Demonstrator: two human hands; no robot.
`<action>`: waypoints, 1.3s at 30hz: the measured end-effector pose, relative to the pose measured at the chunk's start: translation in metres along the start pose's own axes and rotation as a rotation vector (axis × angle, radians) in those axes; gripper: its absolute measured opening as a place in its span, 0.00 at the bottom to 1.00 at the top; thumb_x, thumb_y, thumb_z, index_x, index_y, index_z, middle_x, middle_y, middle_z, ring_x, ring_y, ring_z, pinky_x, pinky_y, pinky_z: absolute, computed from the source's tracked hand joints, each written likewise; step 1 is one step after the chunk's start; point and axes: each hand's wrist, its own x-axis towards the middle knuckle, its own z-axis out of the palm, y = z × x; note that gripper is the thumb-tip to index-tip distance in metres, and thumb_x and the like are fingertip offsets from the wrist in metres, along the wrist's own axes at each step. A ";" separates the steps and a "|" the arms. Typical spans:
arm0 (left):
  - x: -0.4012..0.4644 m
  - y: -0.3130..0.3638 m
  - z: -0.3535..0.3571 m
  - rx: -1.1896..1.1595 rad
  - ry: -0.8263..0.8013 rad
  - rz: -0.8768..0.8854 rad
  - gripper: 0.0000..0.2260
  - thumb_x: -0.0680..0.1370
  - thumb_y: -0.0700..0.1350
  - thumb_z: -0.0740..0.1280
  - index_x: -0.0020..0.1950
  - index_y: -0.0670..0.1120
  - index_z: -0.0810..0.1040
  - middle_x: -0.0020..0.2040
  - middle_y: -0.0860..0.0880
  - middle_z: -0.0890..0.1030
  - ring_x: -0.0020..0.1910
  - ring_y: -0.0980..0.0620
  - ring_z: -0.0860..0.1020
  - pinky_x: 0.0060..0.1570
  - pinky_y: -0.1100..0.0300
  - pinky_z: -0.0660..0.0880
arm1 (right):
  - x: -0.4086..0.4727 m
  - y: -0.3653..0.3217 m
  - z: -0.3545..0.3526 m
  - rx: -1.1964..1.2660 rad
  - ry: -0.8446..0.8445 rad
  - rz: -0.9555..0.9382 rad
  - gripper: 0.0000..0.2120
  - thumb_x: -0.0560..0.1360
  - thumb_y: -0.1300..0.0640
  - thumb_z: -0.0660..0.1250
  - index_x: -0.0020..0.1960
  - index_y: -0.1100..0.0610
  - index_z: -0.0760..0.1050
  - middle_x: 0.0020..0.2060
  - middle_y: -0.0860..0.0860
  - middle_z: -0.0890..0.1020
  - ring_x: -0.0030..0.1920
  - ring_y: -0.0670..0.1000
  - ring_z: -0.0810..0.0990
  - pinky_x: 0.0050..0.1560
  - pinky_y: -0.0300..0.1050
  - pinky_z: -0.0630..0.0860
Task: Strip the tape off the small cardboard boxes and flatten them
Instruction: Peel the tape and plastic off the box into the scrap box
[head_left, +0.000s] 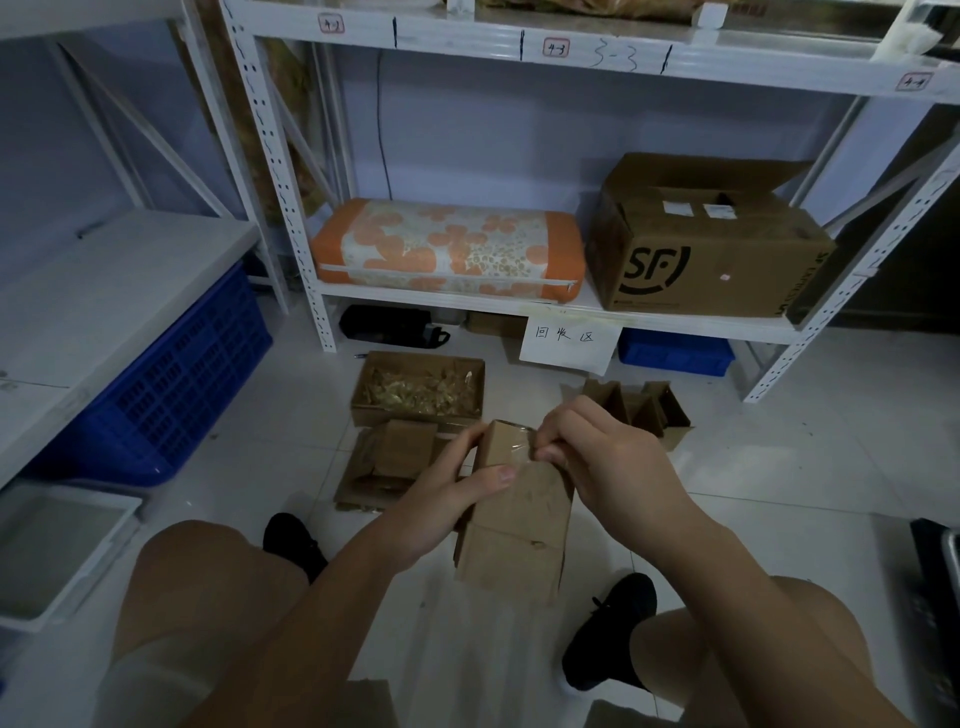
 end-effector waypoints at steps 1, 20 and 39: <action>-0.001 -0.001 0.000 0.002 0.001 -0.004 0.28 0.73 0.59 0.71 0.73 0.62 0.70 0.63 0.54 0.82 0.58 0.56 0.83 0.57 0.54 0.82 | 0.000 0.000 -0.001 0.019 -0.017 0.003 0.11 0.83 0.43 0.56 0.51 0.47 0.74 0.50 0.43 0.77 0.43 0.46 0.79 0.36 0.48 0.80; -0.004 0.015 0.008 0.064 -0.024 0.077 0.25 0.74 0.59 0.69 0.69 0.63 0.70 0.63 0.55 0.80 0.56 0.59 0.83 0.48 0.63 0.80 | -0.010 0.002 -0.001 0.168 0.028 0.149 0.13 0.80 0.41 0.60 0.47 0.50 0.73 0.49 0.42 0.77 0.50 0.43 0.78 0.47 0.44 0.78; 0.000 0.008 0.034 0.140 0.003 0.144 0.28 0.82 0.47 0.70 0.75 0.70 0.64 0.67 0.66 0.76 0.64 0.63 0.78 0.58 0.60 0.80 | -0.014 -0.006 0.014 0.081 0.303 0.369 0.16 0.81 0.45 0.55 0.49 0.55 0.73 0.38 0.44 0.80 0.36 0.49 0.80 0.34 0.54 0.80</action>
